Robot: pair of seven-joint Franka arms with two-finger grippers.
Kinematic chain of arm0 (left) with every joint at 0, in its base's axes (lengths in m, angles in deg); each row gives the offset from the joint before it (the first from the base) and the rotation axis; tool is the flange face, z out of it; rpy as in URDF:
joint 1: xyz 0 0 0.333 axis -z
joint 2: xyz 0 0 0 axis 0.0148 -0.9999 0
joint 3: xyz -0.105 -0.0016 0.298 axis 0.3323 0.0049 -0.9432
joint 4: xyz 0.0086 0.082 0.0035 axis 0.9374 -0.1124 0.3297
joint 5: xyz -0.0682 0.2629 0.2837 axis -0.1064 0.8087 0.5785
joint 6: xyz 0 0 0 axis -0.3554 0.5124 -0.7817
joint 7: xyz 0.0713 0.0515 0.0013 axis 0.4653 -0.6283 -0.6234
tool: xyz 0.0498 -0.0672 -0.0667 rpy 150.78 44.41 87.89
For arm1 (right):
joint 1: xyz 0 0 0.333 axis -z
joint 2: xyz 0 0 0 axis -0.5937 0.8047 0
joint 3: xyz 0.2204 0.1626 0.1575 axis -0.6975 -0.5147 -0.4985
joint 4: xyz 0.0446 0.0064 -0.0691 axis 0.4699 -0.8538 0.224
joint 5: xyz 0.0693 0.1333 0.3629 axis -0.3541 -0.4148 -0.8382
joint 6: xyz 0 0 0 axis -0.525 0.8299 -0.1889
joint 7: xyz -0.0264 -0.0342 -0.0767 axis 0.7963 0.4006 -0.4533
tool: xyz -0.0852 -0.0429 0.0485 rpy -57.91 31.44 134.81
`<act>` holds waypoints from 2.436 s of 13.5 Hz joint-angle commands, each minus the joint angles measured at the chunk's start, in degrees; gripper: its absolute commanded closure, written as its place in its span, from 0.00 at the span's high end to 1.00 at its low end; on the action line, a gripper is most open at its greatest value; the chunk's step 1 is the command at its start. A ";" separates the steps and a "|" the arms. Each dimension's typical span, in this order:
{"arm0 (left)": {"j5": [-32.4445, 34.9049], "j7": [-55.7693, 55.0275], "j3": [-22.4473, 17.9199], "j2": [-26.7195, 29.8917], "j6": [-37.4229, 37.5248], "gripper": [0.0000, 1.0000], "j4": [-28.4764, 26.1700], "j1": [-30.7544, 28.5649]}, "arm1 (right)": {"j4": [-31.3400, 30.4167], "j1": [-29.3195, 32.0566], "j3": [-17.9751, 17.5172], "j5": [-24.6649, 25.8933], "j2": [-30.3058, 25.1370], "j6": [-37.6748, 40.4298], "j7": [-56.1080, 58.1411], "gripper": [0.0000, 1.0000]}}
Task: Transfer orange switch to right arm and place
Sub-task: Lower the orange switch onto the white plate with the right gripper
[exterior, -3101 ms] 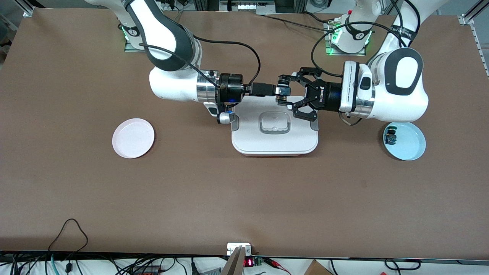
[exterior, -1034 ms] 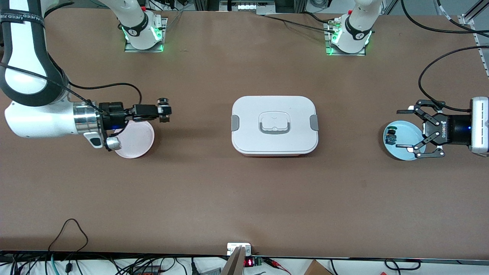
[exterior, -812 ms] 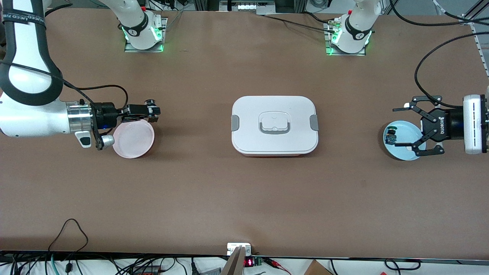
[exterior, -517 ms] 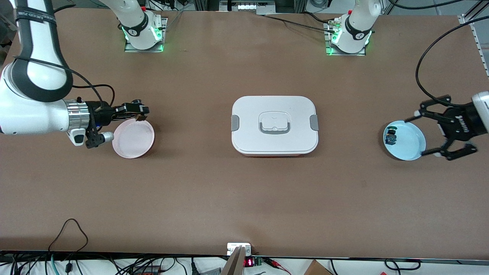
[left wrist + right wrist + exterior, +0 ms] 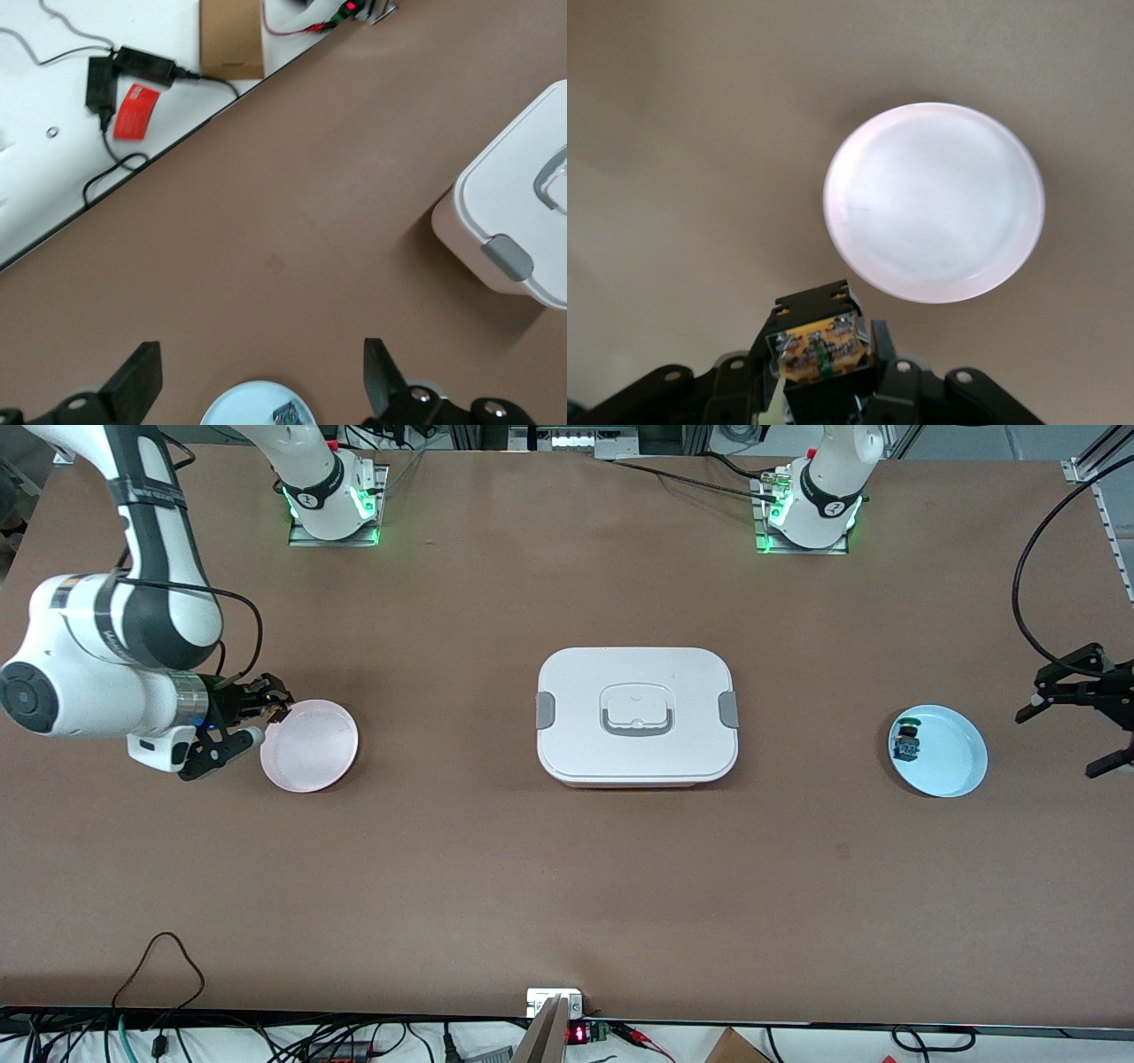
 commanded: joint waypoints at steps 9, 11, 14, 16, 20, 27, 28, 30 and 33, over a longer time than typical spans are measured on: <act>12.84 -51.51 2.16 -0.57 15.15 1.00 7.28 3.70 | -17.96 -0.07 -0.84 13.29 -4.18 -25.72 33.78 0.00; 18.19 -65.41 2.61 0.75 18.06 1.00 5.80 8.25 | -19.71 -0.94 -0.84 15.40 -4.18 -28.88 33.87 0.00; 22.17 -69.08 2.78 2.06 19.30 1.00 3.86 11.53 | -23.23 -1.65 -0.93 15.41 -3.92 -36.08 34.39 0.00; 21.65 -68.55 2.78 2.25 19.22 1.00 3.68 11.53 | -23.94 -2.35 -0.93 15.33 -3.48 -38.29 34.40 0.00; 21.29 -68.20 2.78 1.81 19.48 1.00 5.87 11.44 | -24.55 -2.79 -1.01 14.97 -1.72 -41.02 34.31 0.01; 16.39 -62.59 2.34 1.46 19.04 1.00 5.96 8.47 | -26.31 -2.79 -0.93 14.97 1.88 -48.49 34.31 0.01; 14.37 -60.40 2.34 1.28 19.21 1.00 5.61 6.63 | -26.31 -2.71 -0.93 14.97 2.15 -48.93 34.31 0.01; 13.03 -57.40 2.34 1.37 19.74 1.00 5.87 5.21 | -26.31 -2.79 -1.01 14.97 3.37 -51.12 34.31 0.01; 13.82 -55.19 2.87 2.07 23.59 1.00 6.14 5.11 | -26.31 -2.88 -1.01 14.36 3.65 -51.22 32.73 0.69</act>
